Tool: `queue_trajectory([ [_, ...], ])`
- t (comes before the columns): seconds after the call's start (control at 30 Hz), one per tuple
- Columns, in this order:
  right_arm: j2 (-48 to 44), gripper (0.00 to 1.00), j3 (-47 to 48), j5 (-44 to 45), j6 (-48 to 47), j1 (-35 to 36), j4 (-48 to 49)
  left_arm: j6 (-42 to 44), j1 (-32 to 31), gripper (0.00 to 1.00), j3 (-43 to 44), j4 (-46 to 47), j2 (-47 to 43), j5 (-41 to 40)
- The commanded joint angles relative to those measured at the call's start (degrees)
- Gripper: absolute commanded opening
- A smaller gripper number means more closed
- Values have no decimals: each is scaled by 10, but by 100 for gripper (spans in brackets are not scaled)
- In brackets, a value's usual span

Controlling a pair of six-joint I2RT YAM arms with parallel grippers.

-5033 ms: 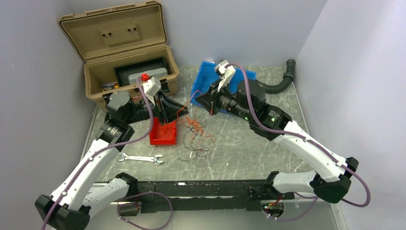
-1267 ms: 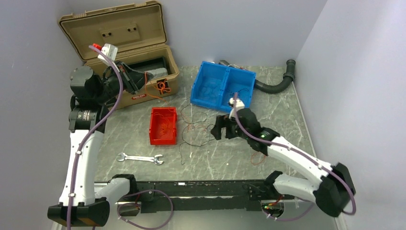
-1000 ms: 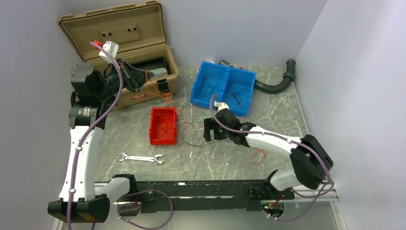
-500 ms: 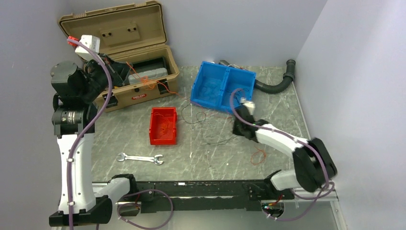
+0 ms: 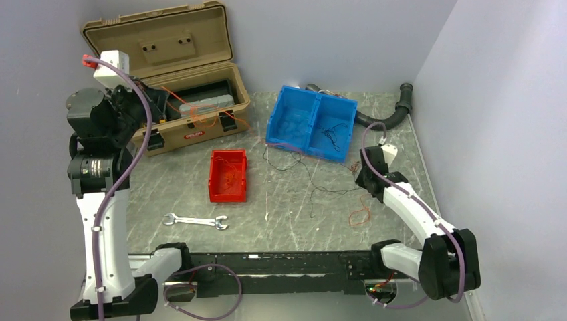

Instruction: Untangle the cables

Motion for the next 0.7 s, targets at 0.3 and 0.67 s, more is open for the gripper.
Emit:
queue_trajectory([
  [0.3, -26, 14, 1, -108, -14, -100, 7, -1, 14, 0, -14, 60, -56, -51],
  [0.67, -138, 93, 45, -241, -101, -74, 16, -49, 14, 0, -38, 125, -19, 94],
])
